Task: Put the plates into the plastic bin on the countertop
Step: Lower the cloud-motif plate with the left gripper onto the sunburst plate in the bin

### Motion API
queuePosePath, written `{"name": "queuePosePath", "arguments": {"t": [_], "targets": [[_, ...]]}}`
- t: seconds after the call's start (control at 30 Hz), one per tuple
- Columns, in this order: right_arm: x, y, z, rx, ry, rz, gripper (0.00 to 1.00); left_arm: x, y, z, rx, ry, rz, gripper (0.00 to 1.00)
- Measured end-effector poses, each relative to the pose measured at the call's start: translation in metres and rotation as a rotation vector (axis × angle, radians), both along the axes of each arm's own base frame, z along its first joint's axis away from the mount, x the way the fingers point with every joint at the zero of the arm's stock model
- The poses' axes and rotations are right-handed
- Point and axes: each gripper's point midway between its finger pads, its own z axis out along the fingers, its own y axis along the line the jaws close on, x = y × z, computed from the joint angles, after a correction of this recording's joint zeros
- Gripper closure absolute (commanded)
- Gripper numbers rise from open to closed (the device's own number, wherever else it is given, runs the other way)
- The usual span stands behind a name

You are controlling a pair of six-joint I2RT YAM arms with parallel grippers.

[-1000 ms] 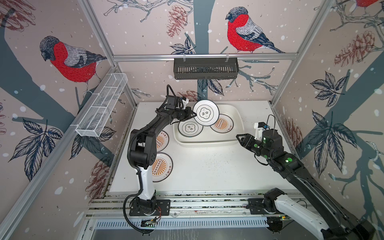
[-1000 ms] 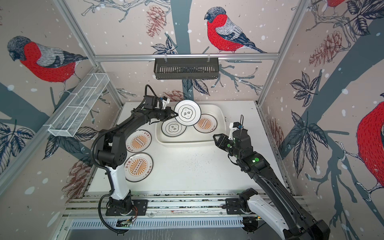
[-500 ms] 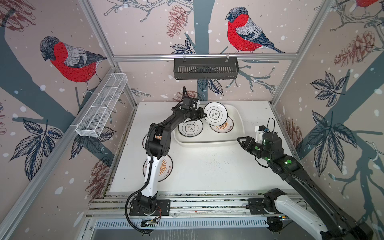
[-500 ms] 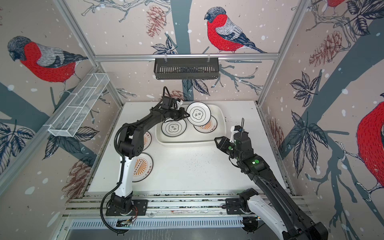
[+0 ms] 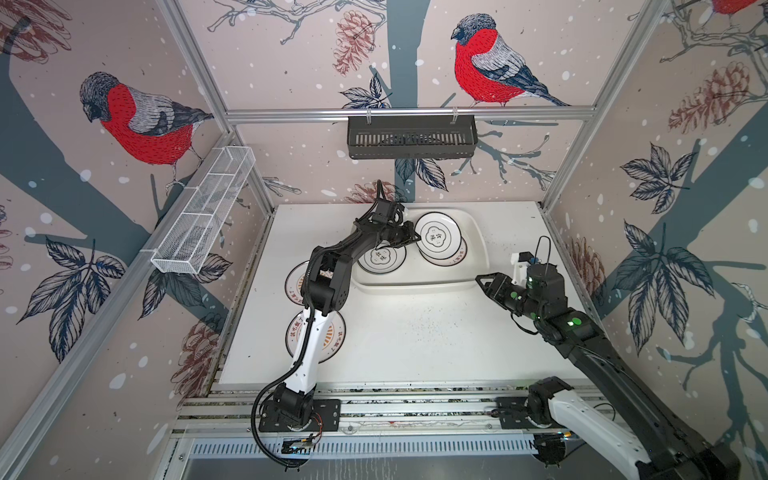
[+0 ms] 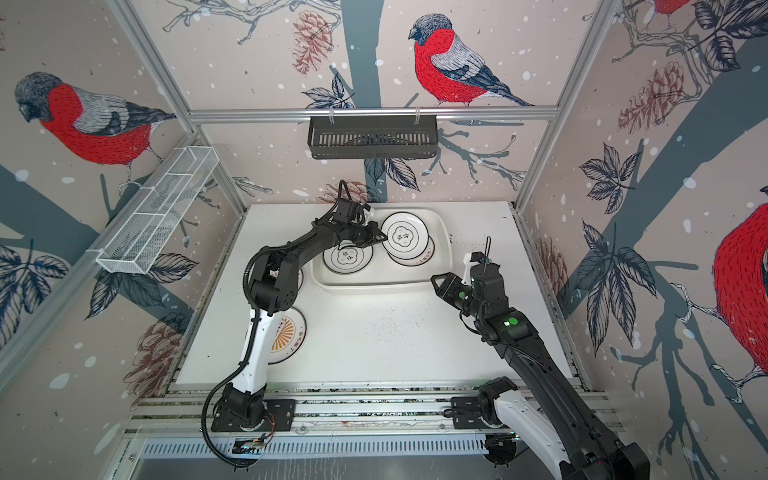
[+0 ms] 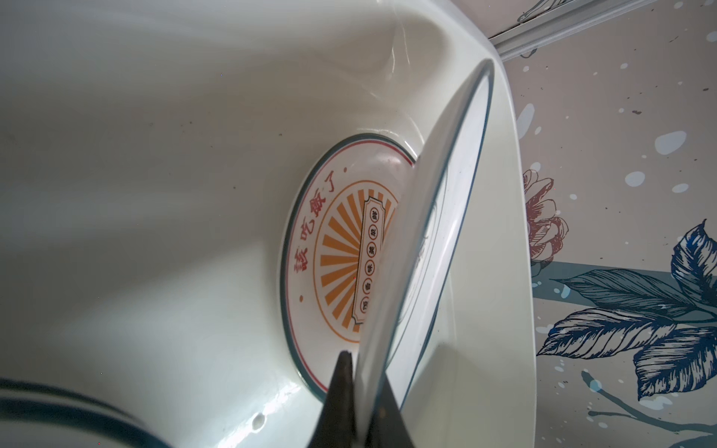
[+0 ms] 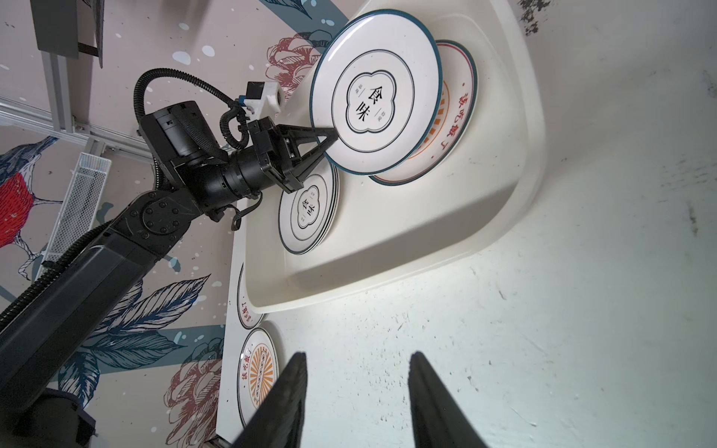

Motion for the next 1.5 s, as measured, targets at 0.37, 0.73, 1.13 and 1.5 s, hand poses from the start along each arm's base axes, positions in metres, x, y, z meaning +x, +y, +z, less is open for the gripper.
{"name": "queuePosePath", "arguments": {"t": [0.37,0.73,1.13,1.5], "targets": [[-0.003,-0.004,-0.006,0.012,0.006,-0.002,0.55,-0.005,-0.009,-0.013,0.002,0.03,-0.007,1.0],[0.0,-0.004,-0.009,0.021,0.016,0.001,0.55,-0.003,-0.015,-0.012,-0.013,0.021,-0.005,0.91],[0.001,-0.006,-0.011,0.026,0.012,-0.004,0.55,-0.003,-0.016,-0.013,-0.016,0.029,-0.005,0.83],[0.002,-0.006,-0.012,0.043,0.019,-0.008,0.55,-0.005,-0.02,-0.013,-0.016,0.027,-0.011,0.75]]}}
